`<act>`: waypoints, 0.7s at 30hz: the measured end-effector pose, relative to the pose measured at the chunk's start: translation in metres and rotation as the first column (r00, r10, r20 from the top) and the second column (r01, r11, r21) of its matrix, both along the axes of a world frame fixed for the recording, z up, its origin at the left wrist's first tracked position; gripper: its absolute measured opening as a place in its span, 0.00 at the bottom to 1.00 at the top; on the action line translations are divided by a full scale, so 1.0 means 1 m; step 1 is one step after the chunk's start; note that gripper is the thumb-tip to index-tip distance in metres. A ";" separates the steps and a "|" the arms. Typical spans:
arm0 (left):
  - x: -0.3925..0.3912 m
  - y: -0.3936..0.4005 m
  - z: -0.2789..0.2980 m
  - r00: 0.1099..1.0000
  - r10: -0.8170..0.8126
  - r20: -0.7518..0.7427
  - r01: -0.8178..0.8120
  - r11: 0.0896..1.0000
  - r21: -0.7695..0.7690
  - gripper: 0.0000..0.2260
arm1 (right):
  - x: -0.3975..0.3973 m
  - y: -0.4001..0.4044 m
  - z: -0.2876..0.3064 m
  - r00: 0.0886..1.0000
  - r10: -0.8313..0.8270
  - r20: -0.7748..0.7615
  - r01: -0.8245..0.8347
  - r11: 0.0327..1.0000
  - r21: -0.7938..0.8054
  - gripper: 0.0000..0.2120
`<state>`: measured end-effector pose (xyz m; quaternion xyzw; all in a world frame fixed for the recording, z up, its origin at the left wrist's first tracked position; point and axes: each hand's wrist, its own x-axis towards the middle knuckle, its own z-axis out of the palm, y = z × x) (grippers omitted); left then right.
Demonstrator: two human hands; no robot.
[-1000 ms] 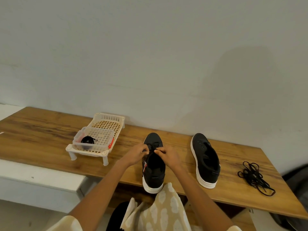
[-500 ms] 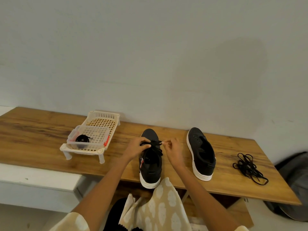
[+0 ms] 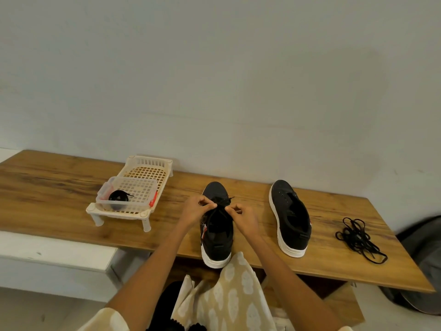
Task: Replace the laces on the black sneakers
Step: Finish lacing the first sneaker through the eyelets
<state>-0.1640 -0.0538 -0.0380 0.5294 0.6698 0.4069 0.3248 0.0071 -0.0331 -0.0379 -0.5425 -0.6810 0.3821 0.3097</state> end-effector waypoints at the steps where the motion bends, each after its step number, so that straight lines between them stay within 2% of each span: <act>1: 0.000 0.001 0.000 1.000 0.001 0.024 -0.001 1.000 -0.020 0.04 | -0.001 0.001 -0.001 1.000 -0.022 0.009 0.022 1.000 -0.021 0.08; 5: 0.000 0.002 0.006 0.997 0.024 0.080 -0.015 0.994 -0.107 0.06 | -0.001 0.004 -0.006 0.995 -0.091 0.031 0.094 0.989 -0.116 0.10; 10: -0.006 0.001 0.005 0.997 0.050 0.067 -0.038 0.983 -0.177 0.05 | 0.003 0.004 -0.009 0.991 -0.127 0.033 0.131 0.972 -0.195 0.09; 14: -0.003 -0.001 0.002 0.996 0.072 0.052 -0.063 0.986 -0.156 0.06 | 0.004 0.001 -0.006 0.993 -0.122 0.009 0.121 0.973 -0.196 0.07; 18: -0.002 -0.002 0.010 0.998 0.014 0.064 -0.004 0.988 -0.155 0.09 | -0.001 0.000 -0.002 0.997 -0.073 -0.040 0.066 0.986 -0.151 0.07; 21: 0.002 -0.002 0.011 0.999 0.003 0.048 0.005 0.988 -0.152 0.10 | -0.006 -0.002 0.003 0.999 -0.037 0.003 0.037 0.993 -0.109 0.08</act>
